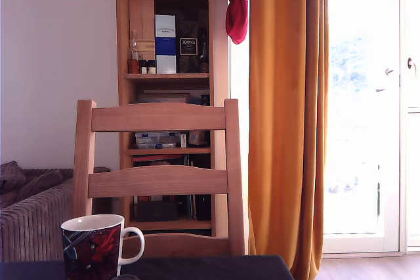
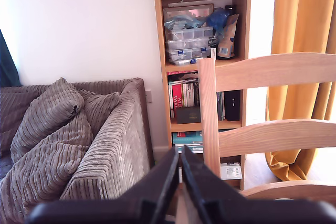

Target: Pick the grey coffee capsule and place it inside the red coffee cup

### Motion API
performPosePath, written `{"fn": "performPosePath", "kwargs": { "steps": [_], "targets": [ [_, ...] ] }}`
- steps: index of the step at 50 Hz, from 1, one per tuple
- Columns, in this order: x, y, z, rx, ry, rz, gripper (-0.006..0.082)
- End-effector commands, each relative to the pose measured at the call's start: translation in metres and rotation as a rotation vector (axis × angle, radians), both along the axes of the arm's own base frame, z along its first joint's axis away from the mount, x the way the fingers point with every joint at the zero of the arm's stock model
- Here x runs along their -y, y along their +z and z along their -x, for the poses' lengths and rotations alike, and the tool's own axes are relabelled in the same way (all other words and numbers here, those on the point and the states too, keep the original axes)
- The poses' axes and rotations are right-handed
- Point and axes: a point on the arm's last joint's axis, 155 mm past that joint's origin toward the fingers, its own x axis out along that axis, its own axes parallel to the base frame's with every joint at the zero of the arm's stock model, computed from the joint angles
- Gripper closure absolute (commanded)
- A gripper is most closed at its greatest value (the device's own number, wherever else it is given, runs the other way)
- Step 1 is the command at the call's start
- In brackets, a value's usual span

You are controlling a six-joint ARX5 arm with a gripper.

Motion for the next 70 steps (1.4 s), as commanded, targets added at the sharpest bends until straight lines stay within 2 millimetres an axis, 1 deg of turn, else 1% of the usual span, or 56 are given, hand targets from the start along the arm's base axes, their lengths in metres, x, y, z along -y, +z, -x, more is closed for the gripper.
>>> {"fn": "performPosePath", "kwargs": {
  "steps": [1,16,18,21,24,28,33,37,46,56,61,64,70],
  "targets": [
    [0.011,-0.032,-0.001,-0.084,-0.047,0.015,0.0780],
    [0.012,-0.032,-0.001,-0.084,-0.052,0.016,0.0780],
    [0.013,-0.029,-0.001,-0.073,-0.056,0.031,0.0780],
    [0.018,-0.019,-0.001,-0.038,-0.085,0.085,0.0780],
    [0.032,-0.010,0.001,-0.010,-0.163,0.143,0.0780],
    [0.058,-0.004,0.008,-0.011,-0.312,0.212,0.0780],
    [0.089,-0.002,0.021,-0.051,-0.487,0.291,0.0781],
    [0.108,-0.007,0.031,-0.105,-0.588,0.355,0.0781],
    [0.135,-0.026,0.047,-0.244,-0.708,0.429,0.0781],
    [0.151,-0.045,0.054,-0.352,-0.753,0.431,0.0771],
    [0.157,-0.054,0.055,-0.393,-0.756,0.426,0.0708],
    [0.159,-0.059,0.055,-0.417,-0.753,0.422,0.0634],
    [0.169,-0.059,0.058,-0.417,-0.791,0.390,0.0331]
  ]
}}
